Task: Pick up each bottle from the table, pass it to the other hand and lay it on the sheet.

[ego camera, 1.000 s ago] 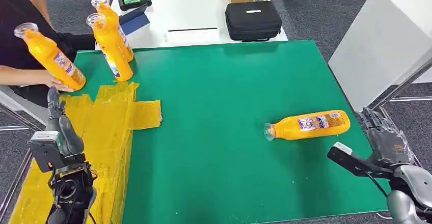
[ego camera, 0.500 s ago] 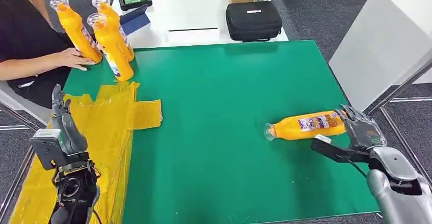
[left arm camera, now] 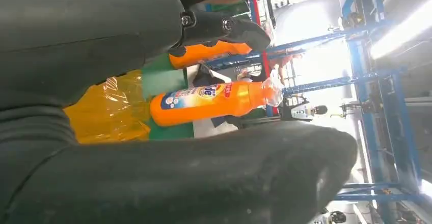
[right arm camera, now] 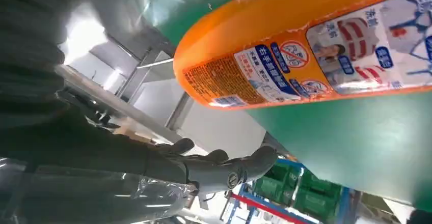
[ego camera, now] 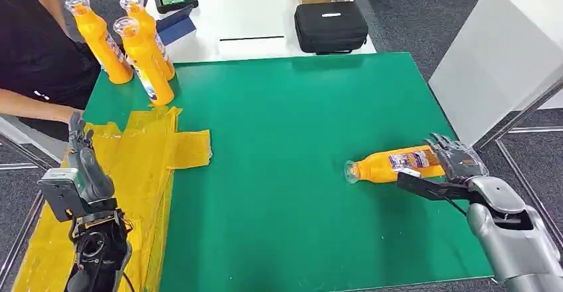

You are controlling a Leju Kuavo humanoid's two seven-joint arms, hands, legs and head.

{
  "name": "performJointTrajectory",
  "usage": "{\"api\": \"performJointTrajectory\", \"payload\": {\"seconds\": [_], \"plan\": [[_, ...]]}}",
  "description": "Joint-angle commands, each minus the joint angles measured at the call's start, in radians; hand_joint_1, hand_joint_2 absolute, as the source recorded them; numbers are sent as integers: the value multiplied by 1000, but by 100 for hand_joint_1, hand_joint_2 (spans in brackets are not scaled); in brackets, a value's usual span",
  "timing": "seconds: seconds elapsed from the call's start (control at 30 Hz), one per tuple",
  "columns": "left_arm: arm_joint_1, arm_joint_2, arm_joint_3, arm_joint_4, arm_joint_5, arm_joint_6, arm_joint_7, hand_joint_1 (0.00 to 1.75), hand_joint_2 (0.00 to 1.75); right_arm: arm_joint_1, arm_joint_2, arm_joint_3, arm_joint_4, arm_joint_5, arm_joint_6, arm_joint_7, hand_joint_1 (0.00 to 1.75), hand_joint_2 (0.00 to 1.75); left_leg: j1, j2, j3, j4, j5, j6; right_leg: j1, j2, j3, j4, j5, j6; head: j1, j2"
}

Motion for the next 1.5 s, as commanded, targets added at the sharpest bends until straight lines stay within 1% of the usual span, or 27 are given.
{"api": "performJointTrajectory", "payload": {"seconds": [0.03,0.13,0.17,0.2,0.23,0.27,0.3,0.33,0.37,0.4,0.43,0.5,0.57,0.67,0.7,0.77,0.9,0.97,1.17,1.2,1.23,1.3,1.33,1.37,1.4,1.43,1.5], "plan": [[-39,-8,-23,69,24,-10,-5,0,0,-74,-34,111,157,16,25,4,0,175,0,0,3,-1,-1,-1,0,0,3,-1,-1,0,0,0],[-51,-7,-29,86,36,-13,-10,0,0,-95,-50,143,199,15,33,4,0,175,0,-1,5,0,-1,-1,1,-2,6,-1,-2,-1,0,0],[-55,-8,-32,89,36,-13,-10,0,0,-106,-50,152,217,17,37,2,0,175,0,0,2,0,0,0,0,-1,3,-1,0,0,0,0],[-59,-9,-37,92,38,-14,-11,0,0,-119,-51,166,242,17,44,0,0,175,0,0,6,0,-2,-1,0,-1,6,-1,-2,-1,0,0],[-63,-8,-42,96,39,-15,-11,0,0,-126,-52,175,257,16,49,-3,0,175,0,0,4,0,-1,-1,0,-1,4,-1,-1,0,0,0],[-70,-10,-45,100,42,-16,-11,0,0,-133,-54,186,275,14,55,-9,0,175,0,1,6,0,-2,-1,1,0,7,-1,-1,-1,0,0],[-79,-10,-49,106,46,-16,-12,0,0,-144,-49,199,305,8,61,-20,0,175,0,0,3,-1,-1,-1,0,-1,4,-1,0,0,0,0],[-81,-11,-51,106,45,-17,-12,0,0,-143,-48,200,307,7,60,-21,0,175,1,0,9,0,-3,-1,1,-1,10,-2,-2,-1,0,0],[-83,-12,-52,106,46,-17,-12,0,0,-145,-45,202,314,8,60,-19,0,175,0,-1,5,-1,-1,-1,1,-1,6,-1,-1,-1,0,0],[-86,-13,-53,107,45,-17,-12,0,0,-163,-33,214,344,12,65,-22,0,175,0,-1,3,0,0,-1,1,-2,4,-1,-1,0,0,0],[-88,-15,-53,104,46,-17,-11,0,0,-196,-11,237,398,24,54,-26,0,175,1,-1,6,0,-1,-1,1,-2,7,-1,-1,-1,0,0],[-97,-16,-55,103,47,-17,-10,0,0,-236,25,255,448,30,56,-26,0,175,1,1,7,-1,-2,-1,1,0,8,-2,-1,-1,0,0],[-106,-12,-58,101,47,-16,-5,0,0,-285,72,274,531,35,37,-29,0,175,1,2,4,-1,0,0,1,1,5,-2,0,-1,0,0],[-101,-7,-54,100,48,-15,-7,0,0,-279,90,281,543,39,30,-22,0,175,1,2,8,-1,-1,-1,1,0,8,-2,0,0,0,0],[-101,-7,-54,100,48,-15,-7,0,0,-279,90,281,543,39,30,-22,0,175,1,1,6,-1,1,0,1,0,7,-2,0,0,0,0],[-96,-6,-56,98,48,-14,-7,0,0,-282,90,286,560,38,17,-25,0,175,1,1,10,-1,-1,0,2,0,10,-3,-1,-1,0,0],[-97,-6,-57,98,48,-14,-7,0,0,-285,89,288,567,36,14,-28,0,175,1,0,7,-1,0,0,2,-1,8,-2,0,0,0,0],[-90,-1,-63,104,48,-16,-7,0,0,-269,101,283,573,30,-6,-25,0,175,1,0,8,-1,0,1,1,-1,9,-2,0,0,0,0],[-131,-5,-99,153,57,-26,-8,0,0,-261,130,295,629,36,-18,-26,0,175,2,-1,12,-2,0,0,2,-2,13,-4,0,-1,0,0],[-135,-6,-103,155,57,-26,-8,0,0,-262,134,297,637,36,-14,-26,0,175,2,-1,10,-1,1,1,2,-2,11,-3,0,0,0,0],[-138,-8,-106,156,56,-26,-8,0,0,-262,135,297,639,36,-16,-27,0,175,2,-1,13,-2,1,0,2,-3,14,-4,0,-1,0,0],[-138,-8,-106,156,56,-26,-8,0,0,-262,135,297,639,36,-16,-27,0,175,2,-1,13,-2,1,0,2,-3,14,-4,1,0,0,0],[-145,-6,-115,163,60,-26,-8,0,0,-274,144,307,666,40,1,-37,24,175,2,-2,15,-2,1,0,2,-4,16,-4,0,0,0,0],[-147,-7,-116,163,60,-26,-8,0,0,-273,145,307,668,40,2,-36,138,175,2,-1,14,-2,1,0,2,-3,15,-4,1,0,0,0],[-157,-6,-124,171,68,-23,-9,0,0,-277,154,320,694,44,17,-48,169,175,1,-1,15,-1,1,1,2,-2,15,-3,1,0,0,0],[-161,-8,-127,171,69,-23,-9,0,0,-268,157,323,697,45,13,-51,175,175,2,-1,16,-2,1,0,2,-3,17,-4,1,0,0,0],[-171,-10,-131,175,72,-19,-9,0,0,-243,168,319,705,39,0,-50,175,175,2,-3,17,-2,1,0,3,-4,18,-4,1,0,0,0]]}}
